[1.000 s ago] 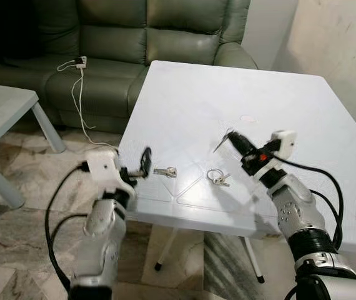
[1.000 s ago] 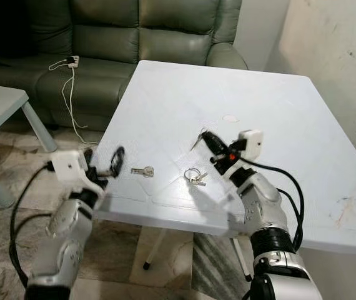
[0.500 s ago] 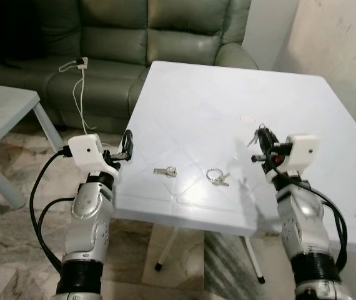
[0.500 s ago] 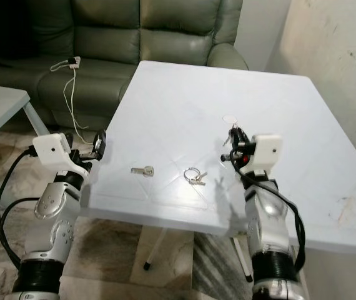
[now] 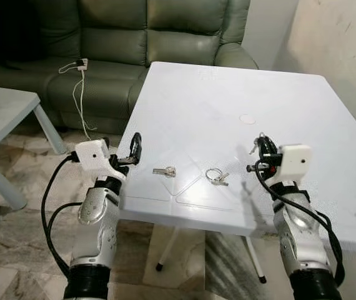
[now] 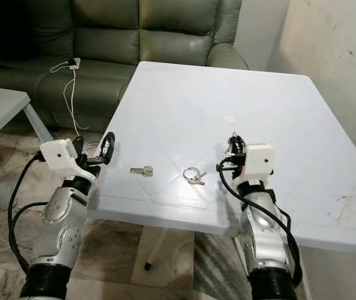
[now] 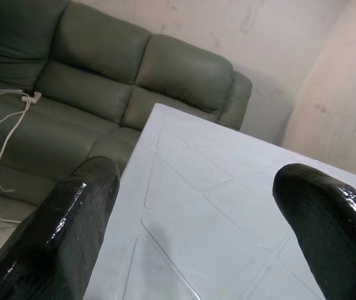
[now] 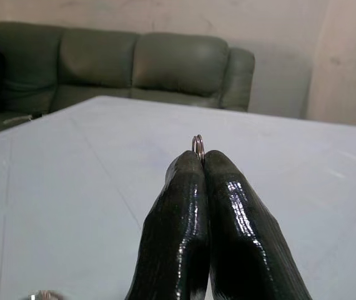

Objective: Hang keys on a hook

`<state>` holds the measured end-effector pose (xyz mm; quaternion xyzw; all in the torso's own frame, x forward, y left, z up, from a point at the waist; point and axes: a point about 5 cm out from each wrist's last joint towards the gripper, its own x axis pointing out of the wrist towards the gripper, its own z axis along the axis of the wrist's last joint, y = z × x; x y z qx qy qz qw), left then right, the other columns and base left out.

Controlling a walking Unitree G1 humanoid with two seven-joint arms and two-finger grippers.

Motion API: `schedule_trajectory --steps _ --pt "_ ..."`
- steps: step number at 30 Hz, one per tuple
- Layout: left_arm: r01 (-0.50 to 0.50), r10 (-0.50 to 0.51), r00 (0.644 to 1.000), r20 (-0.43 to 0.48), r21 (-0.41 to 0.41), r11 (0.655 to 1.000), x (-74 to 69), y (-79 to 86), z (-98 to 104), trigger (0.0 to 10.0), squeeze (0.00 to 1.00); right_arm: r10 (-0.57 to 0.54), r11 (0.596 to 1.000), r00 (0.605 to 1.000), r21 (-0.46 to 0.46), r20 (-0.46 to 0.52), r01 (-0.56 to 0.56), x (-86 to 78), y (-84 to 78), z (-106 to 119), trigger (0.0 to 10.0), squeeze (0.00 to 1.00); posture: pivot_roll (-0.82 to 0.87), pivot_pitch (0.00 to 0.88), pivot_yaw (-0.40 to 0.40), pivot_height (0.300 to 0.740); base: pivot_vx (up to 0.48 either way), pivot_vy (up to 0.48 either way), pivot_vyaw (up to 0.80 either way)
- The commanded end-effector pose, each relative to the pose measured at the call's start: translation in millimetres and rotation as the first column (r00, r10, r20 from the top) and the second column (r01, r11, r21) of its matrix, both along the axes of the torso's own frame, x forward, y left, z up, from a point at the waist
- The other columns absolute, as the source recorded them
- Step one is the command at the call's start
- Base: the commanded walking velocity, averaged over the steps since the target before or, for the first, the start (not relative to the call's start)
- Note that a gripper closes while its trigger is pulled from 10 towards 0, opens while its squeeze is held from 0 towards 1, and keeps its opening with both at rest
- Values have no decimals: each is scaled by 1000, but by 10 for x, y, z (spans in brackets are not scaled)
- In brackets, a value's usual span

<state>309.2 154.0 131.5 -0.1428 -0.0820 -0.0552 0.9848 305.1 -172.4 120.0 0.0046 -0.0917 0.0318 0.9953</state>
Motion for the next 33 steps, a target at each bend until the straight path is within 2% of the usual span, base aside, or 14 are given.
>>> schedule_trajectory --steps 1,8,17,21,26,29,33 --pt "7 -7 1000 10 18 1000 -13 18 26 10000 0 -23 1000 1000 -3 -2 23 -14 -15 47 10000 0 1 0 -50 740 0 0 -475" --pt "-21 20 999 26 28 999 48 79 83 10000 0 -47 999 999 -9 -14 47 23 2 70 10000 0 -2 0 -42 740 0 0 -675" --pt "-12 10 999 39 40 999 59 72 117 10000 0 -47 999 999 -24 -13 47 45 38 113 10000 0 -1 0 -39 740 0 0 -738" --pt "-16 12 999 44 96 995 64 55 124 10000 0 -39 999 999 -35 -18 38 49 61 113 10000 0 1 0 -42 740 0 0 -738" --pt "-19 16 999 37 84 996 76 54 115 10000 0 -31 999 999 -33 -19 30 57 78 120 10000 0 1 0 -48 740 0 -384 -738" --pt "-2 1 999 37 28 1000 90 17 131 10000 0 -16 999 1000 -39 -21 15 56 98 121 10000 0 1 0 -50 740 0 -160 -735" --pt "-7 6 1000 27 49 999 102 21 124 10000 0 -14 999 1000 -40 -24 13 53 99 123 10000 0 -3 0 -49 740 0 0 -738"
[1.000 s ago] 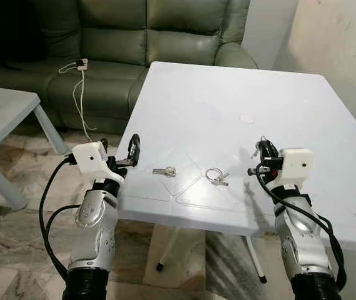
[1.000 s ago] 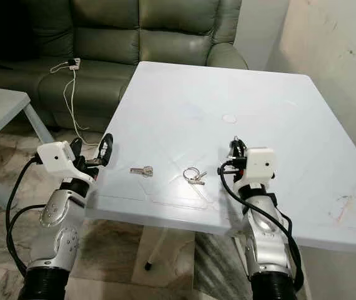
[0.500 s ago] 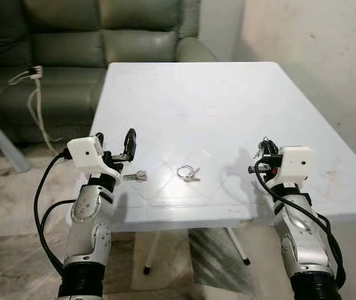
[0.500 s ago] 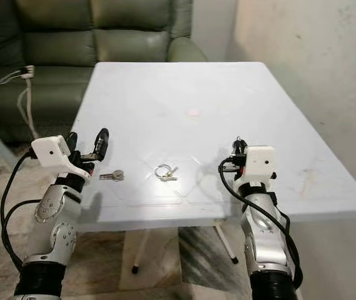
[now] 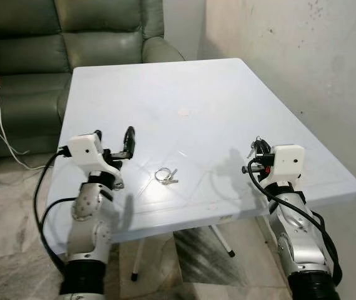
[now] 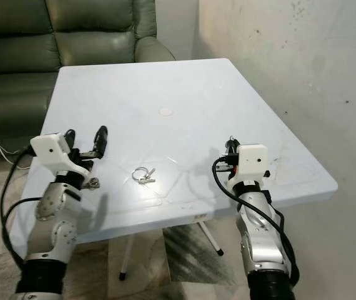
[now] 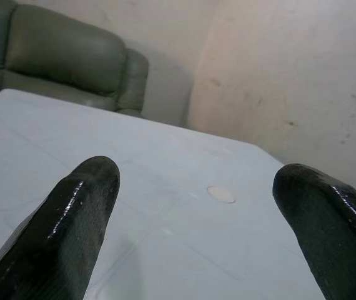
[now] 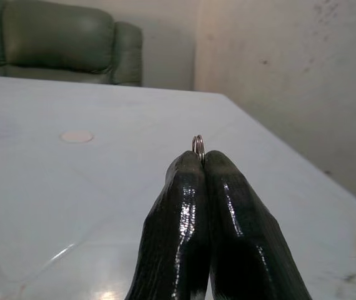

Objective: Hang keys on a hook

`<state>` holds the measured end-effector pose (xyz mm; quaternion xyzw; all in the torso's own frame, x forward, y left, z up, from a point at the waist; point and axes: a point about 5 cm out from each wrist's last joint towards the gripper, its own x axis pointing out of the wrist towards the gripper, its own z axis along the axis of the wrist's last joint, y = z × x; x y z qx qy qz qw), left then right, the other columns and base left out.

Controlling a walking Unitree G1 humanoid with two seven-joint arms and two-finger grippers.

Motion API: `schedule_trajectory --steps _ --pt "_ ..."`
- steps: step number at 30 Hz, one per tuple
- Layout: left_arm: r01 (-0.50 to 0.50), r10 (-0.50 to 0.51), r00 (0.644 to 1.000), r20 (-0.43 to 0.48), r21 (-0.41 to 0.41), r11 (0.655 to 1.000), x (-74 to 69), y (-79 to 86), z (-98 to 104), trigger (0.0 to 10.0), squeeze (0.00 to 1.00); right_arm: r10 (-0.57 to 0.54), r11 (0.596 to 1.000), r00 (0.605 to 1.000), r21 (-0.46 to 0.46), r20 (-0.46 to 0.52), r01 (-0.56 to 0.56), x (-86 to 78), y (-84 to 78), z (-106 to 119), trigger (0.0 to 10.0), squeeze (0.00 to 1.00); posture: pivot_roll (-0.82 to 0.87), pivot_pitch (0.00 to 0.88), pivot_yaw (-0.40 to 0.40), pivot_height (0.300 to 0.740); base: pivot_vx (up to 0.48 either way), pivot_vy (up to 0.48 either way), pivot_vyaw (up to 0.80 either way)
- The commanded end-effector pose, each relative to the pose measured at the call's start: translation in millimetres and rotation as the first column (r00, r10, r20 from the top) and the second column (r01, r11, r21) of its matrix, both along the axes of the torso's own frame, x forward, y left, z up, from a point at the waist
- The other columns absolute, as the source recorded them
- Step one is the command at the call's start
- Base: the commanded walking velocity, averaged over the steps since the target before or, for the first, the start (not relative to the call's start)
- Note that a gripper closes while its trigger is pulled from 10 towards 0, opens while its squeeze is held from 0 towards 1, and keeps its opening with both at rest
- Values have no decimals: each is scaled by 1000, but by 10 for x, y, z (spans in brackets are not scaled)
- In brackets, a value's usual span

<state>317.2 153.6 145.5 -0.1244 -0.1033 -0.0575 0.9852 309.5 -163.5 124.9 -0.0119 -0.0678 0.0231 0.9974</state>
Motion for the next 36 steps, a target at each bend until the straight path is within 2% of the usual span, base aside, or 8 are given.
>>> schedule_trajectory --steps 1,21,31,36 --pt "-6 6 1000 -24 9 1000 27 24 -18 10000 0 6 1000 1000 -9 22 -6 7 3 77 10000 0 -3 0 -49 740 0 0 -738" --pt "-6 7 1000 -23 31 999 42 -5 -22 10000 0 24 1000 1000 -15 19 -24 7 30 86 10000 0 -4 0 -50 740 0 0 -737" --pt "-28 27 999 -39 -16 999 45 9 -38 10000 0 25 1000 1000 -18 18 -25 6 32 93 10000 0 -3 0 -52 740 0 -123 -738" --pt "-30 30 999 -45 2 1000 46 0 -43 10000 0 26 999 999 -19 18 -26 8 23 104 10000 0 -3 0 -57 740 0 0 -738"
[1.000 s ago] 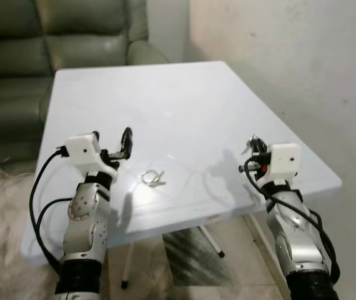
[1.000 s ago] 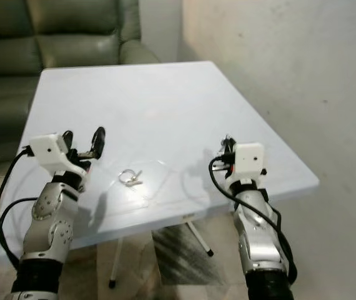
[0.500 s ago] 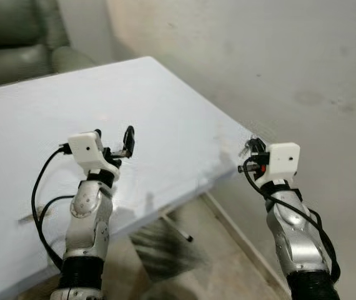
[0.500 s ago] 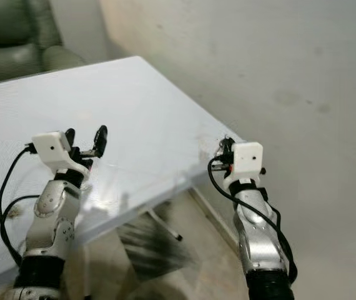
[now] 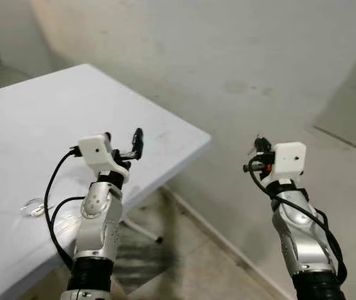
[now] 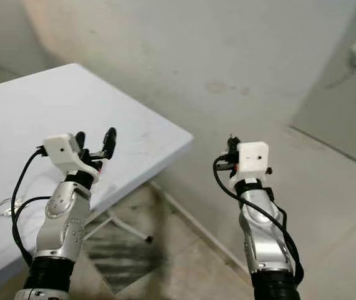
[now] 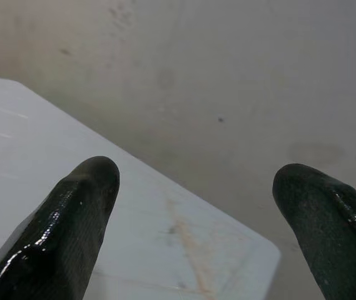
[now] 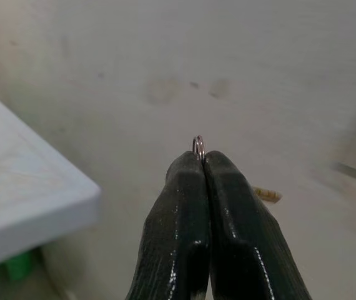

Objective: Hang keys on a hook

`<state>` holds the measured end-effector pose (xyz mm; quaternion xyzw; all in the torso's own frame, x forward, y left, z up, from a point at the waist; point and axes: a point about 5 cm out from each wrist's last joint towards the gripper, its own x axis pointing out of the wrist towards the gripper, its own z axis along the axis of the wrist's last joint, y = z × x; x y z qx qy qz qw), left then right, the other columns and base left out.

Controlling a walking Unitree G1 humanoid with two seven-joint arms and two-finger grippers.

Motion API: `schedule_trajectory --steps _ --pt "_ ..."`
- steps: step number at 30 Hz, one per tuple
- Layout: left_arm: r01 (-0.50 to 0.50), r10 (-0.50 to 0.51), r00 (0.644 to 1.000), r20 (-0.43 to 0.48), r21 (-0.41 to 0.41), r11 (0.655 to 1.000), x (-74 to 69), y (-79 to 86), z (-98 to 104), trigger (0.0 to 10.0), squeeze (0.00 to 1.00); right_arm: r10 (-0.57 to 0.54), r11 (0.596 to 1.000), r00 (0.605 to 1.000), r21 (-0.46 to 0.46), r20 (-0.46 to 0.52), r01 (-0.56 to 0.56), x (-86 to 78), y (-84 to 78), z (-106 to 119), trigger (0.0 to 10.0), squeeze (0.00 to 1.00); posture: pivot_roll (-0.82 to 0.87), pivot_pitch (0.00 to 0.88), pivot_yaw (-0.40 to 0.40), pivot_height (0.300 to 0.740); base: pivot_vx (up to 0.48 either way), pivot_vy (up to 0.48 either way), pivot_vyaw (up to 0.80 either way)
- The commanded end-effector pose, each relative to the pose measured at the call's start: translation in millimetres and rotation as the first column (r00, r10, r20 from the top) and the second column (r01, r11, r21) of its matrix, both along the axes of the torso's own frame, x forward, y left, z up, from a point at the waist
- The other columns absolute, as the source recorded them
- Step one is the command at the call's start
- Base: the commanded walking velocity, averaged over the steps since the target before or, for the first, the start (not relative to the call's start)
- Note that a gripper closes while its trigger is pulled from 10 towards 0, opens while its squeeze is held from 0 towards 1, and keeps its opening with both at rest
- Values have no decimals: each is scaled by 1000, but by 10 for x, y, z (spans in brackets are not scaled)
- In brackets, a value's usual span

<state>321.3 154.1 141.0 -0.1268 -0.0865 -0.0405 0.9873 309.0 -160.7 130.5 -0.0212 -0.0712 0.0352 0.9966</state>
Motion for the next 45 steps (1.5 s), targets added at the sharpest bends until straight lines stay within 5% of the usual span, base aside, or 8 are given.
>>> schedule_trajectory --steps 1,36,45 --pt "-3 3 1000 -9 7 1000 5 -5 1 10000 0 3 1000 1000 1 11 -3 13 -5 50 10000 0 -3 0 -57 740 0 0 -738" --pt "-7 7 1000 -19 23 1000 -15 -25 -5 10000 0 9 1000 1000 -5 16 -9 33 21 86 10000 0 9 0 -57 740 0 0 -736" --pt "-9 11 999 -37 51 999 -14 11 -14 10000 0 25 1000 999 19 42 -25 6 77 78 10000 0 19 0 -16 740 0 0 -66"
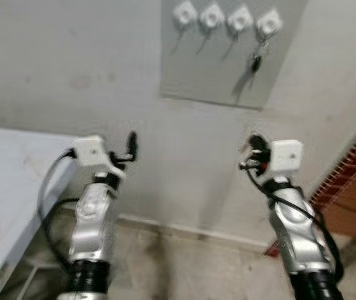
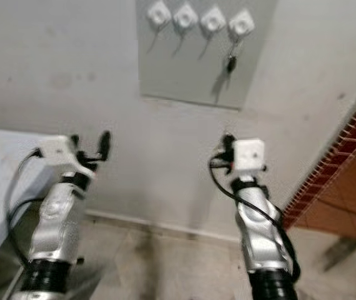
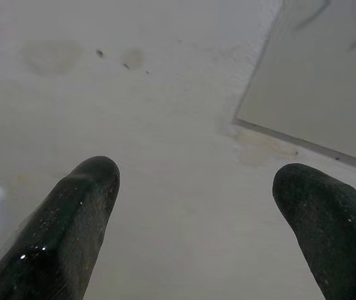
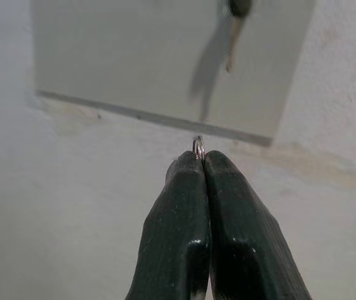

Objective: Hang keys on a hook

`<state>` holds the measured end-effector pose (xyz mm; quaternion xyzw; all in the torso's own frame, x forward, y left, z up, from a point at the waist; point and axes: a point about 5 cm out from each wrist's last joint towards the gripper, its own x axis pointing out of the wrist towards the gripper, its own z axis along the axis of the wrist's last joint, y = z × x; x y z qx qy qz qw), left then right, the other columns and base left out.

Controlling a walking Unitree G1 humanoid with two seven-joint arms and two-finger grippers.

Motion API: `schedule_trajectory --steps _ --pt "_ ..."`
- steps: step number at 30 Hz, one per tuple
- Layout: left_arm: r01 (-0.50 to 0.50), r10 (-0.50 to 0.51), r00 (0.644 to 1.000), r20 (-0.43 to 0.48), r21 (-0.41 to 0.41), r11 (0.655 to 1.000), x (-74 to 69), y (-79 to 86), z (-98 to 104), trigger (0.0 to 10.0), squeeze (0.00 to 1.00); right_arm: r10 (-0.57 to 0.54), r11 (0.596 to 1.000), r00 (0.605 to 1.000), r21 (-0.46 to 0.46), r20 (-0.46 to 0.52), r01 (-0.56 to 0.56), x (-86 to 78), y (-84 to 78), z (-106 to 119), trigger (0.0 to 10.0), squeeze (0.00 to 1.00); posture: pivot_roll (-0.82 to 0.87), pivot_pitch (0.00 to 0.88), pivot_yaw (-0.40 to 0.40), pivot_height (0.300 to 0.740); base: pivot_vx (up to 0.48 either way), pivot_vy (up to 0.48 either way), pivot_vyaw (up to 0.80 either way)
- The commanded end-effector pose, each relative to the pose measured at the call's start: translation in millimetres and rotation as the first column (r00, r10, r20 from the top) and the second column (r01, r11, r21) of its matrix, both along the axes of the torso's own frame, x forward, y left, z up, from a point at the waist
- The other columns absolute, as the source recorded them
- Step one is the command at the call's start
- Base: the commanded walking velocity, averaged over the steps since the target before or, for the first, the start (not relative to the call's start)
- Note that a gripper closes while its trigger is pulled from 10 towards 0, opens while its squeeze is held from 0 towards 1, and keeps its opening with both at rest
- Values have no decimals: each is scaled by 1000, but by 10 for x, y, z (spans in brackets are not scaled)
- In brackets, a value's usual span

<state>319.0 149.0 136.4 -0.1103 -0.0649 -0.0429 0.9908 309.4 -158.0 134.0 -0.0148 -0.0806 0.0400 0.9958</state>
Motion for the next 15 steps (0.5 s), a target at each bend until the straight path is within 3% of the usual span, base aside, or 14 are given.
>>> schedule_trajectory --steps 1,15 --pt "-16 16 1000 4 16 1000 8 65 32 10000 0 14 1000 1000 7 25 -14 -3 53 40 10000 0 19 0 -13 740 0 0 0" --pt "26 -26 1000 -1 40 999 47 6 81 10000 0 -1 1000 999 25 35 0 -40 65 2 10000 0 21 0 35 740 0 0 0"
